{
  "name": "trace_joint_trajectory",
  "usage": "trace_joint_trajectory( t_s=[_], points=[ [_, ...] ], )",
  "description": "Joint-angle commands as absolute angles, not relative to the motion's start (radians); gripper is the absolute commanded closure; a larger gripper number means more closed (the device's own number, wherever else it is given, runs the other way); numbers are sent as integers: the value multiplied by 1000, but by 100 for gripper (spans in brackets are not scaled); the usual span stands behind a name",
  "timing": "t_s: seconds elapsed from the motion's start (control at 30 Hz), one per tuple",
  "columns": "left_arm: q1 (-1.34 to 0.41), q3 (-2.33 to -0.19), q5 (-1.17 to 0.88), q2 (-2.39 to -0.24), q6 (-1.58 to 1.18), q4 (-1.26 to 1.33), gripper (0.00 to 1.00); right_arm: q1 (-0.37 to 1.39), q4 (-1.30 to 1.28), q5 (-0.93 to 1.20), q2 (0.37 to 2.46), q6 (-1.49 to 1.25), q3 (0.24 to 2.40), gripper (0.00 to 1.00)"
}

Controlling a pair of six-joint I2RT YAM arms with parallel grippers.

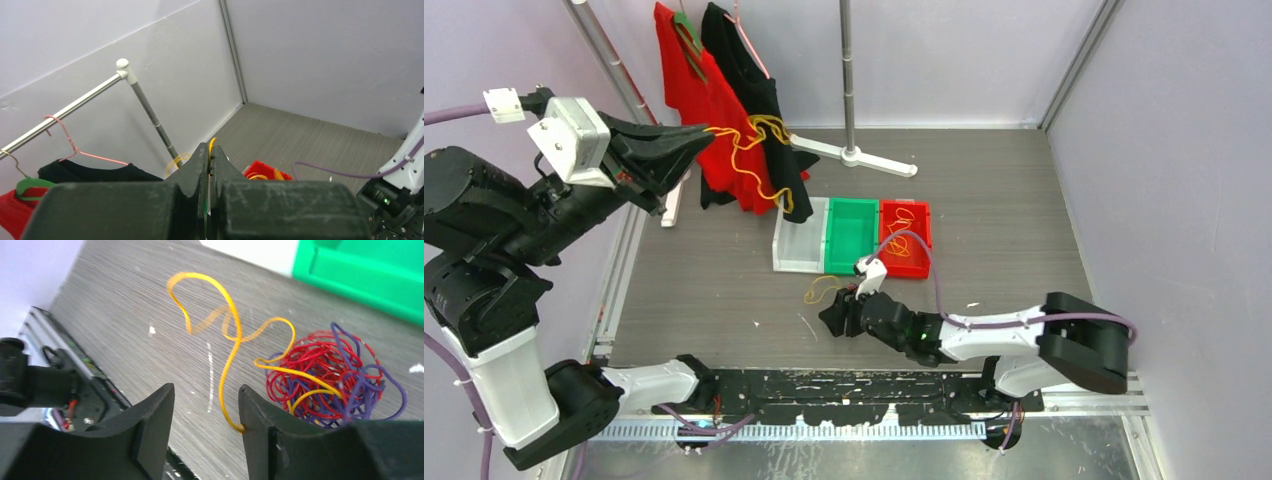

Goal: Untangle the cables

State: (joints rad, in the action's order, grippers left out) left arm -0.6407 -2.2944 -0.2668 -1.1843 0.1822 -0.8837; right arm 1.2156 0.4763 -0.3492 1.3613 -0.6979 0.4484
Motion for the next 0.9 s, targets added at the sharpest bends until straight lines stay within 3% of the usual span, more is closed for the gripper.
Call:
trace_joint_trajectory(
  t_s=[0.0, 0.13, 0.3, 0.5, 0.6, 0.87],
  points=[
    [-643, -2247, -303, -1190, 167, -866, 100, 1221, 384, -296, 1236, -648, 520, 36],
    [-642, -2196, -355, -1189, 148, -916, 100, 1221, 310, -233, 1125, -630, 542, 28],
    [-643, -2059, -399, -1176, 110, -930, 100, 1212, 223, -238, 982, -590, 572, 29],
    [-642, -1957, -414, -1186, 83, -902, 100, 1195, 144, -280, 949, -592, 584, 32],
    [-643, -1924, -423, -1206, 64, -880, 100, 1192, 113, -448, 900, -636, 554, 38],
    [-650, -1904, -460, -1354, -15, -788, 100, 1178, -222, -1046, 697, -827, 534, 36]
  ],
)
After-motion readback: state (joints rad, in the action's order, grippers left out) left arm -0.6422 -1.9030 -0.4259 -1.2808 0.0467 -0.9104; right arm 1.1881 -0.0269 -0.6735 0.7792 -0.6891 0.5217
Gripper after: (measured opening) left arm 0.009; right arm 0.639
